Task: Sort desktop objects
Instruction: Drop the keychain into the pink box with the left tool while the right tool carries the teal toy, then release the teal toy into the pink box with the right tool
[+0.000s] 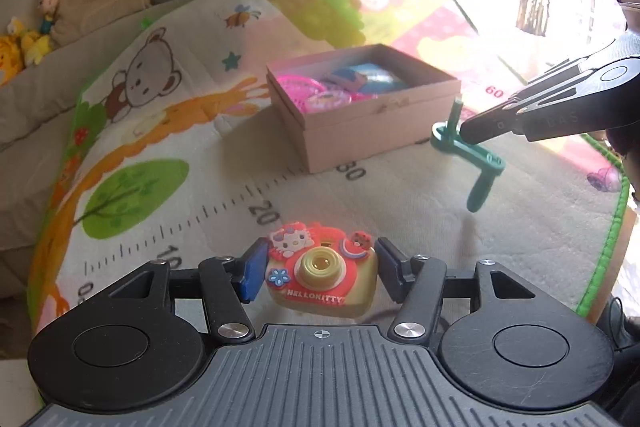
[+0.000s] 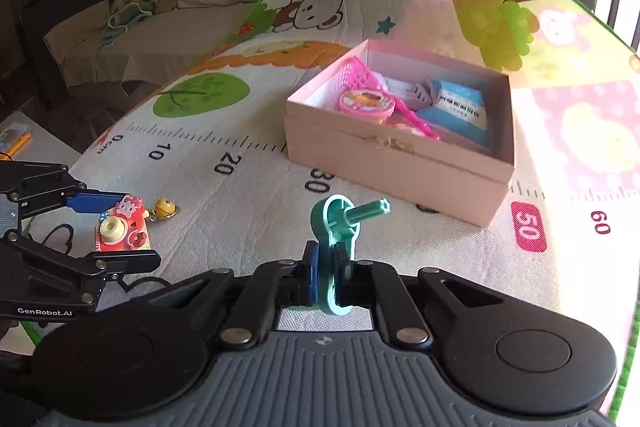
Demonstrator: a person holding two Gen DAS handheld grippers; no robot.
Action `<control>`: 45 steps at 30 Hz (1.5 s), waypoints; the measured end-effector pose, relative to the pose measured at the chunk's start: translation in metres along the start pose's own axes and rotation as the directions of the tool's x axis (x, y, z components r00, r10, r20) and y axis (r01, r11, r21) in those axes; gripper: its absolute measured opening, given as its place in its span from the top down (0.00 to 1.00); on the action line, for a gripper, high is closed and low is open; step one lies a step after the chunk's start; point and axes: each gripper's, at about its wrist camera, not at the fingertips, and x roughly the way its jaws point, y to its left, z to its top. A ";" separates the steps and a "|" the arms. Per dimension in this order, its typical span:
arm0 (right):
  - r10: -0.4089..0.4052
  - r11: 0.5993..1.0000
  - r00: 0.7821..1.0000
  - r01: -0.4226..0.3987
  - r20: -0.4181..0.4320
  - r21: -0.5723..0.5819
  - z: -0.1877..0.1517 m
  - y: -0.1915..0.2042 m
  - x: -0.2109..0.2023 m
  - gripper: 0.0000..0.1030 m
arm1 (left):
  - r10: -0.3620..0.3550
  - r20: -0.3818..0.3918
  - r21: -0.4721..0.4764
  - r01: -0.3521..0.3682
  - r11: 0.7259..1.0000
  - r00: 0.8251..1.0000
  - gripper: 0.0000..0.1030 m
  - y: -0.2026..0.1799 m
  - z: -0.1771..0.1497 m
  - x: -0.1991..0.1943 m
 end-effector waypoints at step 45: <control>-0.053 0.998 0.997 0.054 0.054 -0.019 0.122 -0.041 0.013 0.89 | 0.055 -0.001 -0.166 -0.054 0.985 0.998 0.03 0.035 0.049 0.058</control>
